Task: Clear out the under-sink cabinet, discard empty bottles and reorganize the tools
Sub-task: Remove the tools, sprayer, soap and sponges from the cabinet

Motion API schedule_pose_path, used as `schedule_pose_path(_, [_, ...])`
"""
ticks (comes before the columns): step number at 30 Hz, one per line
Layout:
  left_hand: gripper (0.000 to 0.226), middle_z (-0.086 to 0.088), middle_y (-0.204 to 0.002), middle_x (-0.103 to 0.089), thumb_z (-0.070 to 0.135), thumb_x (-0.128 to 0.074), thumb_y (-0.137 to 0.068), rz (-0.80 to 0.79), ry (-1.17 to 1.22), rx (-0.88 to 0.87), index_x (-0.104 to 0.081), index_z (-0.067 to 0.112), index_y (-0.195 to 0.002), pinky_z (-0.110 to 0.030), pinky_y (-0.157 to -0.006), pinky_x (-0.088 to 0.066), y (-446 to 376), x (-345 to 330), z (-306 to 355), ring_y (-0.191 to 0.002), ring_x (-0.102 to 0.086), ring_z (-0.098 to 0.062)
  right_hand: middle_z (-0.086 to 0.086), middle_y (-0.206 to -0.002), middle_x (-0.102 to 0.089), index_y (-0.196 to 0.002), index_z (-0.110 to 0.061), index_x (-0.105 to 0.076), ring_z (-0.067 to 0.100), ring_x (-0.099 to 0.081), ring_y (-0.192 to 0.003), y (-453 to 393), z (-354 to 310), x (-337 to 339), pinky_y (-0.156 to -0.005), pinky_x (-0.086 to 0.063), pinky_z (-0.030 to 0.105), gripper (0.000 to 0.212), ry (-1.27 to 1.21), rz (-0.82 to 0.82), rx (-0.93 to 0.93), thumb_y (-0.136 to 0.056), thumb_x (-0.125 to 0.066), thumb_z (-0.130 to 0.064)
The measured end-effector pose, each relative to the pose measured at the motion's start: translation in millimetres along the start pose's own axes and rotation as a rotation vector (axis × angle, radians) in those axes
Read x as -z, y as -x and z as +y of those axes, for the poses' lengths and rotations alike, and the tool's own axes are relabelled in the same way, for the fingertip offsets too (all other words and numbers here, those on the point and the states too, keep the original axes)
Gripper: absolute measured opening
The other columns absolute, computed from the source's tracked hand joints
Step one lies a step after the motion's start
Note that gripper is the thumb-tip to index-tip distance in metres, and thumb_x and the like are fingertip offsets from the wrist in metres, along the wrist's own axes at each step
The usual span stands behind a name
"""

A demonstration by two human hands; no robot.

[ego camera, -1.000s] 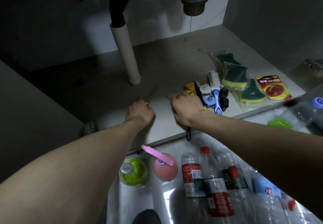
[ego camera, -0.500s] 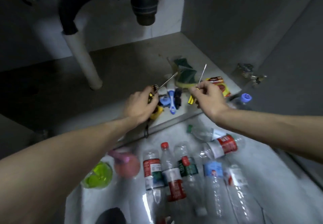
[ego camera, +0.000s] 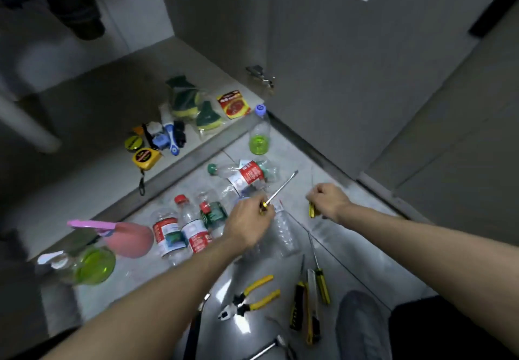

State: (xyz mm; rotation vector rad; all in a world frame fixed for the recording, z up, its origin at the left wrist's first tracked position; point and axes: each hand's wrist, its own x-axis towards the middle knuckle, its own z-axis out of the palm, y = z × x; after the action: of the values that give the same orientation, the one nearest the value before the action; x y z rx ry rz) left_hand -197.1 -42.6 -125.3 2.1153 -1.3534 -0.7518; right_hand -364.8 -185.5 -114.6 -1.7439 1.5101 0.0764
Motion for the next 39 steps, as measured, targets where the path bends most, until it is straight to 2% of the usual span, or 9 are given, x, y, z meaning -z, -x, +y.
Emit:
schedule_pose_path(3, [0.018,-0.001,-0.076,-0.063,0.035,-0.055,-0.092,-0.077,0.064,0.106,-0.052,0.023,-0.078,-0.036,-0.067,-0.047,40.0,-43.7,4.3,-0.077,-0.060,-0.024,0.015,-0.072,-0.063,-0.069,-0.010,-0.055,0.029,-0.060,-0.064,16.1,55.7,18.8,-0.059,-0.049,0.035,0.021,0.153,-0.106,-0.124,-0.090,-0.055,-0.014])
schedule_pose_path(6, [0.020,0.005,-0.081,-0.064,0.041,-0.054,-0.095,-0.169,0.040,0.215,-0.053,0.028,-0.080,-0.034,-0.070,-0.047,85.6,-64.1,-5.4,-0.080,-0.060,-0.019,0.016,-0.071,-0.065,-0.072,-0.008,-0.058,0.027,-0.059,-0.061,27.2,77.3,26.2,-0.057,-0.046,0.030,0.017,0.258,-0.180,-0.145,-0.088,-0.056,-0.013])
schedule_pose_path(12, [0.021,-0.005,-0.087,-0.067,0.037,-0.054,-0.095,-0.144,0.061,0.528,-0.055,0.022,-0.080,-0.034,-0.071,-0.044,177.6,-70.3,-31.7,-0.089,-0.062,-0.029,0.022,-0.093,-0.074,-0.085,-0.004,-0.067,0.037,-0.072,-0.088,42.8,33.9,0.6,-0.075,-0.059,0.041,0.018,0.255,-0.315,0.089,-0.091,-0.065,-0.021])
schedule_pose_path(16, [0.027,-0.008,-0.087,-0.069,0.038,-0.054,-0.097,-0.067,0.114,0.674,-0.056,0.019,-0.078,-0.034,-0.075,-0.048,219.1,-74.8,-47.3,-0.088,-0.064,-0.029,0.024,-0.099,-0.073,-0.073,-0.012,-0.058,0.033,-0.067,-0.081,54.9,9.2,-24.0,-0.079,-0.057,0.041,0.020,0.294,-0.366,0.234,-0.090,-0.063,-0.019])
schedule_pose_path(20, [0.024,0.011,-0.068,-0.062,0.030,-0.059,-0.094,0.011,0.145,0.774,-0.059,0.022,-0.072,-0.012,-0.055,-0.040,234.5,-76.0,-58.5,-0.078,-0.062,-0.019,0.021,-0.108,-0.070,-0.072,-0.013,-0.054,0.036,-0.068,-0.094,59.7,8.2,-41.9,-0.082,-0.056,0.043,0.023,0.351,-0.428,0.290,-0.094,-0.059,-0.018])
schedule_pose_path(24, [0.018,-0.003,-0.081,-0.067,0.029,-0.059,-0.093,0.038,0.118,0.805,-0.065,0.015,-0.083,-0.030,-0.077,-0.050,229.1,-68.1,-68.6,-0.088,-0.063,-0.026,0.018,-0.109,-0.070,-0.087,-0.008,-0.065,0.033,-0.065,-0.096,53.6,21.3,-47.9,-0.081,-0.052,0.037,0.017,0.410,-0.426,0.244,-0.096,-0.056,-0.020])
schedule_pose_path(28, [0.013,0.002,-0.078,-0.065,0.029,-0.061,-0.091,0.049,0.104,0.741,-0.064,0.021,-0.080,-0.029,-0.071,-0.046,205.7,-55.8,-71.3,-0.085,-0.062,-0.025,0.013,-0.113,-0.067,-0.104,-0.009,-0.068,0.030,-0.063,-0.103,39.9,33.3,-42.7,-0.094,-0.053,0.040,0.021,0.424,-0.356,0.185,-0.098,-0.050,-0.018])
schedule_pose_path(34, [0.014,0.006,-0.082,-0.071,0.023,-0.061,-0.088,-0.044,-0.068,0.524,-0.062,0.029,-0.075,-0.028,-0.071,-0.050,146.4,-41.9,-59.1,-0.084,-0.066,-0.019,0.013,-0.113,-0.066,-0.107,-0.010,-0.065,0.033,-0.065,-0.099,11.6,55.4,-17.6,-0.093,-0.054,0.042,0.025,0.404,-0.275,0.115,-0.100,-0.043,-0.020])
schedule_pose_path(39, [0.013,-0.003,-0.103,-0.069,0.021,-0.062,-0.084,-0.115,-0.219,0.465,-0.070,0.027,-0.094,-0.031,-0.079,-0.051,110.3,-49.6,-59.0,-0.098,-0.064,-0.028,0.015,-0.112,-0.066,-0.104,-0.009,-0.065,0.034,-0.066,-0.095,-10.5,84.3,-2.4,-0.090,-0.056,0.043,0.019,0.376,-0.239,0.058,-0.099,-0.049,-0.017])
